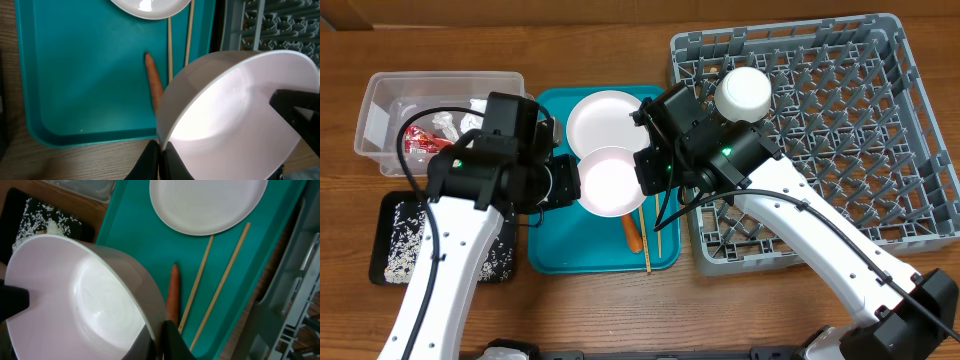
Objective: Sort waste into correct bins and load items into the dishwasher
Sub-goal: 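Grasp the pink bowl rim with the right gripper and open the left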
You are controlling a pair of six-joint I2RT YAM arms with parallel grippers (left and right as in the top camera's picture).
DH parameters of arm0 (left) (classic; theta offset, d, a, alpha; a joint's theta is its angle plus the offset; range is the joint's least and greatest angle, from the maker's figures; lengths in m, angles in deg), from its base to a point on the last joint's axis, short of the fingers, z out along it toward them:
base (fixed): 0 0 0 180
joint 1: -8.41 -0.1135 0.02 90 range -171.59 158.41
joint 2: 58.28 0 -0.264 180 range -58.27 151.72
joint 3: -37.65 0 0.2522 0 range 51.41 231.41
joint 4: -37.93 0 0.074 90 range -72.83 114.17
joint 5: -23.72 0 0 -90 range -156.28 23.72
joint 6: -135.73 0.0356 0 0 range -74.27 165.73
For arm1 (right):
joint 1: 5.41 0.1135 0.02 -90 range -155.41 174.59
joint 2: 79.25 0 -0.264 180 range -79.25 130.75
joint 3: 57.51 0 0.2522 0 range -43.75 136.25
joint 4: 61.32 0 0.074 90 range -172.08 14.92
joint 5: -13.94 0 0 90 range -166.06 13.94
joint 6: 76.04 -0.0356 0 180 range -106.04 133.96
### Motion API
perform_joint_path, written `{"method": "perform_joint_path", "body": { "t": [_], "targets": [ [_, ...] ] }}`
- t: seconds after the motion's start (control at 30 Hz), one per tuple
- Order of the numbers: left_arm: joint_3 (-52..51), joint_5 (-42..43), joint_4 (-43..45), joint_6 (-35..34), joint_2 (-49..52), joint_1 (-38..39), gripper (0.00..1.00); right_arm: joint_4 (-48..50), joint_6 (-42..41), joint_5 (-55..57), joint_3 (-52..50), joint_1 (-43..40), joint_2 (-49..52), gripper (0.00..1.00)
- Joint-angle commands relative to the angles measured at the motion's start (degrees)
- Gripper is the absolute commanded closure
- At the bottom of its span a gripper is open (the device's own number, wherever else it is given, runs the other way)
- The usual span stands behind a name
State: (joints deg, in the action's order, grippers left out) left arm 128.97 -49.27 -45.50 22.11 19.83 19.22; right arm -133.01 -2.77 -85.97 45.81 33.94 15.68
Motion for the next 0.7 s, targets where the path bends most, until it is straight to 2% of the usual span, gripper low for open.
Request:
{"method": "perform_joint_path", "body": {
  "t": [0.0,0.07,0.3,0.43,0.53,0.67],
  "targets": [
    [0.5,-2.0,0.6,0.3,1.6,-0.2,0.96,0.3,0.2,-2.2,0.5,0.0,-1.2,0.96],
    [1.3,-1.9,0.7,0.3,1.6,-0.2,0.92,0.0,0.2,-1.4,0.5,0.0,-1.2,0.96],
    [9.6,-2.0,-1.0,1.0,1.6,-0.2,0.43,0.0,0.6,-1.2,0.5,0.0,-1.2,0.96],
    [15.1,-2.2,-2.6,3.1,1.6,-0.2,0.23,0.9,6.8,-0.1,0.5,0.0,-1.2,0.96],
    [17.4,-2.2,-3.4,4.7,1.6,-0.3,0.14,-0.4,7.3,7.5,1.5,-0.1,-1.4,0.96],
    [19.3,-2.4,-4.2,5.9,1.6,-0.4,0.05,-5.4,4.3,28.4,5.6,-0.5,-3.0,0.96]
  ]
}}
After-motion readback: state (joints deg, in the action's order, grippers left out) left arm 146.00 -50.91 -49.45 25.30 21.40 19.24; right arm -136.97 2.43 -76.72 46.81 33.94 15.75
